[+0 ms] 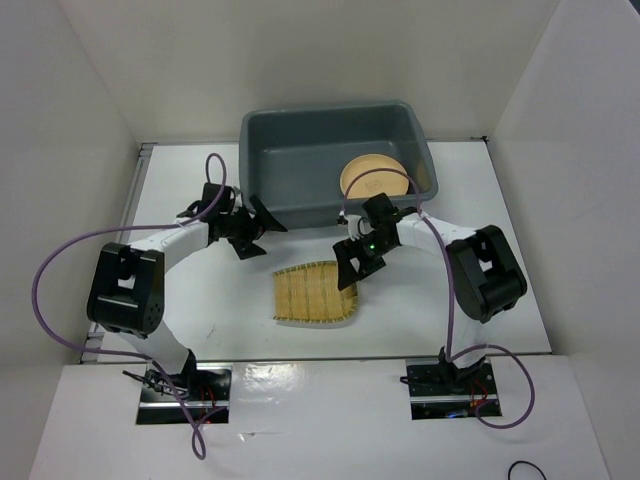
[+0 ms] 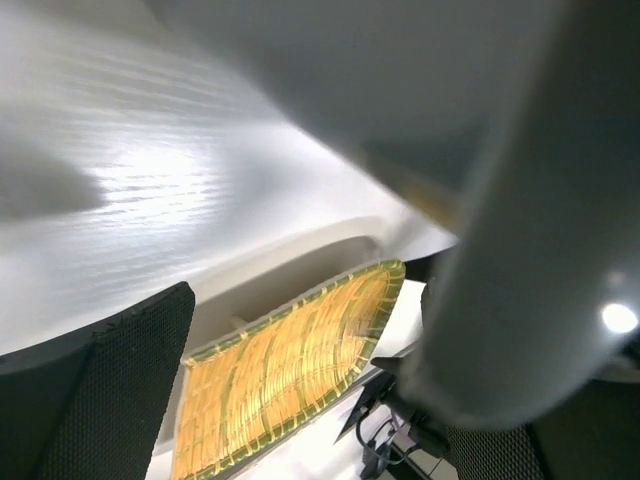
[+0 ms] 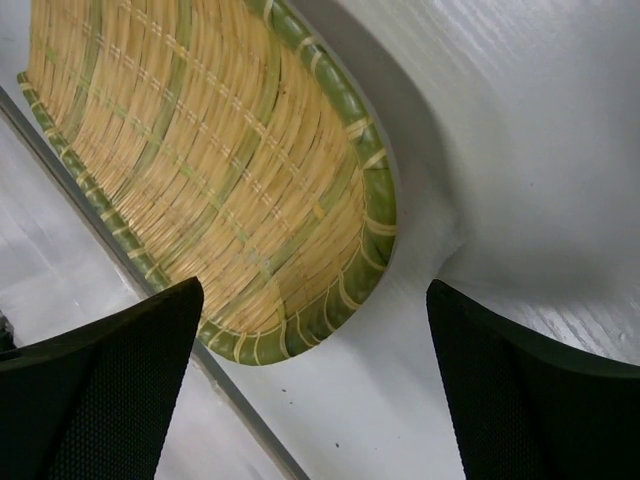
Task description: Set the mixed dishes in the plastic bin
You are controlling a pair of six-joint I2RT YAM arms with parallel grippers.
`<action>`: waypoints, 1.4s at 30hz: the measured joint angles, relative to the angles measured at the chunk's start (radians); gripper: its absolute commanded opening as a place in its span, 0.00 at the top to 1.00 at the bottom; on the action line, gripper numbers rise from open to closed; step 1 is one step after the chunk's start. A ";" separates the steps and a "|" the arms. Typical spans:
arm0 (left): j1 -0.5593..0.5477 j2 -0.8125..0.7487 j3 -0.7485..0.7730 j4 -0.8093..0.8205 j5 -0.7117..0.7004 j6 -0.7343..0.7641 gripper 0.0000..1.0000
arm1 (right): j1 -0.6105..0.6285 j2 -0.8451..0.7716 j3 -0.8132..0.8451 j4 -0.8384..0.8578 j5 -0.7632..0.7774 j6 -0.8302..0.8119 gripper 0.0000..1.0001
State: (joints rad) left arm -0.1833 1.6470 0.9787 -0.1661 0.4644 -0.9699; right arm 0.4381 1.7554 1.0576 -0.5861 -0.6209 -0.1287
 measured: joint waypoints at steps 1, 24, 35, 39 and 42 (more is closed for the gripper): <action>0.007 0.002 0.000 -0.002 0.003 0.001 0.00 | 0.000 0.002 0.000 0.007 0.001 0.006 0.08; 0.160 -0.190 -0.037 -0.082 0.025 0.058 0.00 | -0.015 -0.217 0.053 -0.114 -0.012 -0.048 1.00; 0.173 -0.389 -0.101 -0.138 0.037 0.080 0.00 | -0.084 -0.468 0.335 -0.329 -0.034 -0.209 1.00; 0.176 -0.460 -0.163 -0.153 0.038 0.076 0.00 | -0.113 -0.430 0.629 -0.326 -0.068 -0.193 1.00; 0.186 -0.510 -0.187 -0.182 0.038 0.075 0.00 | -0.175 -0.338 0.780 -0.274 -0.075 -0.150 1.00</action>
State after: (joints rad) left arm 0.0029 1.1366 0.7914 -0.3477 0.5022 -0.8951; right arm 0.2630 1.4174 1.8378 -0.8600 -0.6956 -0.2790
